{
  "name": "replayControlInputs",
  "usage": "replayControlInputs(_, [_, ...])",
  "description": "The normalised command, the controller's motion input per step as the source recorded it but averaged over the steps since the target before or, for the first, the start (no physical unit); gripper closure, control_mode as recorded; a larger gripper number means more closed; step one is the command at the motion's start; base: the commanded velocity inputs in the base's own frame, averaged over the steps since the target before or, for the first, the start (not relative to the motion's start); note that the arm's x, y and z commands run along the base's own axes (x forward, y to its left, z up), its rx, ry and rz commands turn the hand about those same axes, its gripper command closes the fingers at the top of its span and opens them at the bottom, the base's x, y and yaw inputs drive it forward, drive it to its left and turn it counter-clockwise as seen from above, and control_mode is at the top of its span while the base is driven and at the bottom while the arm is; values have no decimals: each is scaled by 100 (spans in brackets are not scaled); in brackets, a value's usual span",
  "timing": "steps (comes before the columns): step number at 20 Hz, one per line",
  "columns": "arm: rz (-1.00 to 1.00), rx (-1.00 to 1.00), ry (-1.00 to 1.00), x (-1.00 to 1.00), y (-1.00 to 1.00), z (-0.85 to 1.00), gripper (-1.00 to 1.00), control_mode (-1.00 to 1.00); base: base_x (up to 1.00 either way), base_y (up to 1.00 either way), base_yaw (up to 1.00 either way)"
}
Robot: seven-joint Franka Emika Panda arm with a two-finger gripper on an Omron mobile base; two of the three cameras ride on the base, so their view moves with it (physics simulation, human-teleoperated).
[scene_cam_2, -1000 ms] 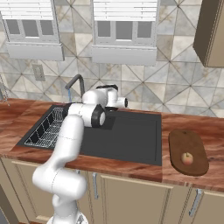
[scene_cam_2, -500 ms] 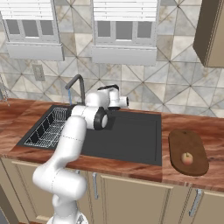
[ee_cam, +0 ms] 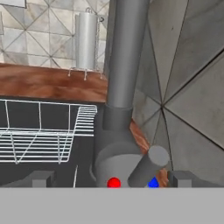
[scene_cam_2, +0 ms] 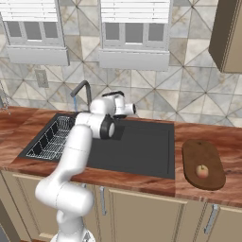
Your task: Pick the peach from the sink and place it on the cutting board to airdry. Then turn off the sink faucet.
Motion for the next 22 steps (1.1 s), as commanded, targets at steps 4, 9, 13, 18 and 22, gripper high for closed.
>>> replayControlInputs(4, [6,-18,9,47,98,62,-100,-100,0,0,0])
replayControlInputs(9, [4,-27,14,52,91,58,-100,-100,0,0,0])
replayControlInputs(13, [2,-31,15,55,91,48,-100,-100,0,0,0])
replayControlInputs(18, [3,-34,15,58,90,23,-100,-100,0,0,0])
replayControlInputs(22, [8,-26,14,34,32,-27,-100,-100,0,0,0])
